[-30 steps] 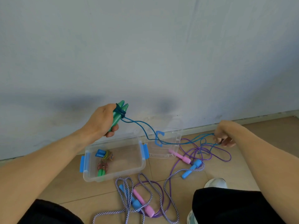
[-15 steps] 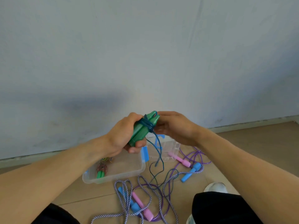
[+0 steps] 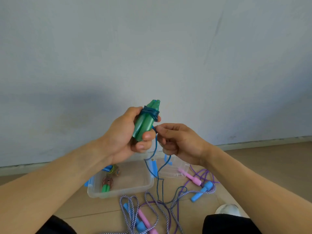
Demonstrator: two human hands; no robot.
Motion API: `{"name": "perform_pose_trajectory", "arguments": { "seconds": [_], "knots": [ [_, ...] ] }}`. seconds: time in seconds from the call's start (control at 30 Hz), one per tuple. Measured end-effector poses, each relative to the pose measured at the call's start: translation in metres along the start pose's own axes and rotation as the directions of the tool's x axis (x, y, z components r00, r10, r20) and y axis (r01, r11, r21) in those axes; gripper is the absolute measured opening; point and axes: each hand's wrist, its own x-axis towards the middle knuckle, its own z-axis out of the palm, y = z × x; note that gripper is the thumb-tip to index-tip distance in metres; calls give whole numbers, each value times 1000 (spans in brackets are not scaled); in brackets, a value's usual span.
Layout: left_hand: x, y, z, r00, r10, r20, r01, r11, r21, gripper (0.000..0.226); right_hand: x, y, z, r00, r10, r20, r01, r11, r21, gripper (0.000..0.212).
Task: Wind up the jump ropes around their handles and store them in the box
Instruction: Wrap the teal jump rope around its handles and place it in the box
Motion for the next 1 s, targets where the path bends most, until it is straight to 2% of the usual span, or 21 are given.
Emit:
{"name": "perform_pose_trajectory", "arguments": {
  "seconds": [0.1,0.17,0.23,0.33,0.43,0.53,0.63,0.7,0.8,0.9,1.0],
  "knots": [
    [1,-4,-4,998,0,-56,4,997,72,45,3,3,2,998,-32,-49,28,996,-81,13],
    [2,-7,-7,998,-42,-51,46,994,97,44,4,5,1,997,-47,-63,39,991,-127,30],
    [1,-10,-8,995,-96,-14,96,990,100,47,5,6,1,998,-59,-10,57,988,-140,41],
    [-1,-12,-7,988,-126,88,119,990,78,55,3,8,6,993,-105,54,107,993,-47,27],
    [-1,-7,-6,985,-89,148,85,996,33,56,3,9,9,990,-143,14,144,989,-20,21],
    [-2,-3,-9,980,-75,184,75,997,6,63,4,4,10,987,-153,-55,143,979,-145,29],
    [-3,-2,-11,973,-80,218,68,996,60,76,5,4,11,982,-170,-76,139,942,-306,45],
    [-2,-3,-13,977,-91,195,65,988,138,82,7,5,11,986,-140,-92,100,932,-349,48],
    [2,-5,-15,989,-105,106,74,963,258,92,6,9,12,986,-109,-127,52,921,-386,37],
    [2,-5,-16,998,-65,-24,69,926,370,72,2,14,14,991,-66,-115,24,943,-331,26],
    [1,-6,-16,993,30,-118,36,852,522,52,-1,15,13,993,15,-119,-47,961,-274,28]
  ]
}}
